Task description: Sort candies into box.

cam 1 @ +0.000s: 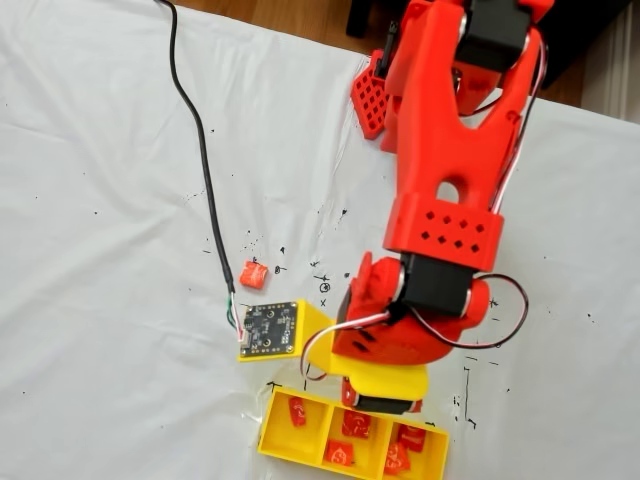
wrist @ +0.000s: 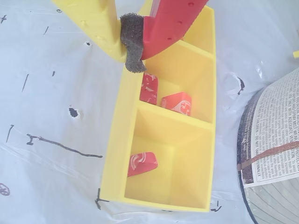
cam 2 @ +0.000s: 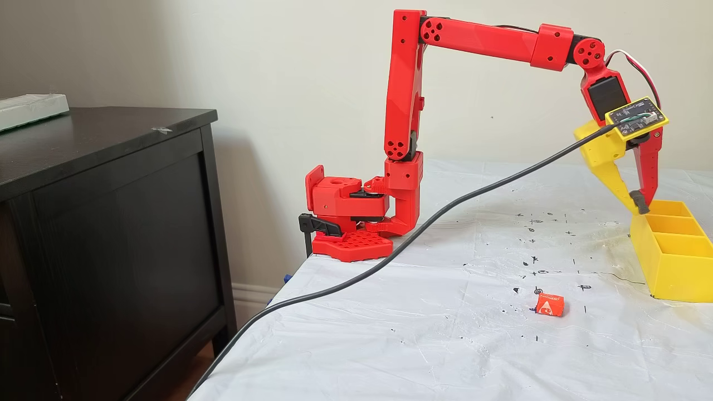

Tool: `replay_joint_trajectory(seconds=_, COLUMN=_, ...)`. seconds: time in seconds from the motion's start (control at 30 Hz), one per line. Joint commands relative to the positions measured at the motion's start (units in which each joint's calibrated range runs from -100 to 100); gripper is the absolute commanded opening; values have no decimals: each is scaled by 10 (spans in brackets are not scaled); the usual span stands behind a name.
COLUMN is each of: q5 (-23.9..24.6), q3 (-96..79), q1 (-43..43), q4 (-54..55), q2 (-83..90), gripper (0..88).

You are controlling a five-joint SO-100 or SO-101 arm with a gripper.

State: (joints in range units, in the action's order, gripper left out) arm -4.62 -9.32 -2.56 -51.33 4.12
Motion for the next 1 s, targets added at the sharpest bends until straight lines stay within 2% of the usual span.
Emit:
replay_joint_trajectory(seconds=0.0, q5=-27, q3=88, q1=30, q4=-93, q2=67, gripper=2)
replay_joint_trajectory(seconds=0.17, q5=-69, q3=55, q1=81, q4=-137, q2=110, gripper=2)
replay_joint_trajectory(seconds=0.5, q5=-152, q3=-67, q1=206, q4=-112, q2=132, gripper=4)
replay_joint_trajectory(seconds=0.7, q5=-185, q3=-121, q1=254, q4=-108, q2=150, gripper=22)
replay_joint_trajectory(seconds=0.97, q5=-189, q3=-130, q1=276, q4=-104, q2=136, gripper=37)
